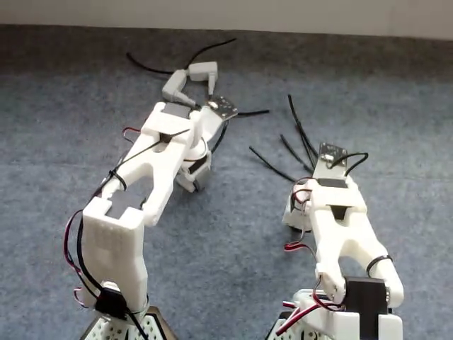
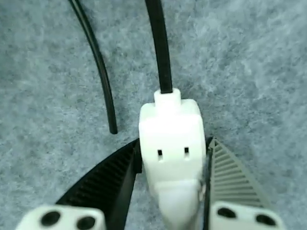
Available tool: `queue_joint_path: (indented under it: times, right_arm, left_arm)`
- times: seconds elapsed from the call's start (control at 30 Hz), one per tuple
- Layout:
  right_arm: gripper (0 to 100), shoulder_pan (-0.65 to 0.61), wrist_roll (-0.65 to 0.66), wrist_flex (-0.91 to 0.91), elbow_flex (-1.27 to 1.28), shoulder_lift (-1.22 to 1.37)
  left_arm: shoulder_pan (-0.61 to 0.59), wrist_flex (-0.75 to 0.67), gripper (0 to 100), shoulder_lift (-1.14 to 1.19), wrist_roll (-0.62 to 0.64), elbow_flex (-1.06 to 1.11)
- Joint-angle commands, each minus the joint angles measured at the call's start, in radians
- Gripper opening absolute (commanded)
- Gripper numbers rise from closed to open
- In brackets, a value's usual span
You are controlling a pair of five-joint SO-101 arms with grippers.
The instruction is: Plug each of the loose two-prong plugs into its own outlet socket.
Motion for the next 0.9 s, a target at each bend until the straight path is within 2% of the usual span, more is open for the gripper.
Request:
queue_joint_path:
  times: [0.0,0.07,0.1,0.23,0.3,0.57,0.87]
  right_arm:
    - [1.5,0.005,-0.002,-0.022,0.001,-0.021]
    - [1.5,0.005,-0.002,-0.022,0.001,-0.021]
    - [1.5,0.005,-0.002,-0.022,0.001,-0.021]
    - [1.5,0.005,-0.002,-0.022,0.001,-0.021]
    - [1.5,0.005,-0.002,-0.022,0.001,-0.021]
    - [1.6,0.005,-0.005,-0.022,0.001,-0.021]
    - [1.9,0.005,-0.009,-0.022,0.001,-0.021]
  left_arm:
    - [0.024,-0.025,7,0.010,0.009,-0.039]
    - [0.033,-0.018,0,0.012,0.011,-0.093]
    - [0.033,-0.015,2,0.012,0.025,-0.125]
    - [0.002,0.031,2,0.018,0.275,-0.323]
    - [-0.016,0.063,2,0.022,0.328,-0.458]
    - [-0.041,0.087,3,0.117,0.330,-0.799]
    - [-0.107,0.021,8,0.558,0.338,-1.098]
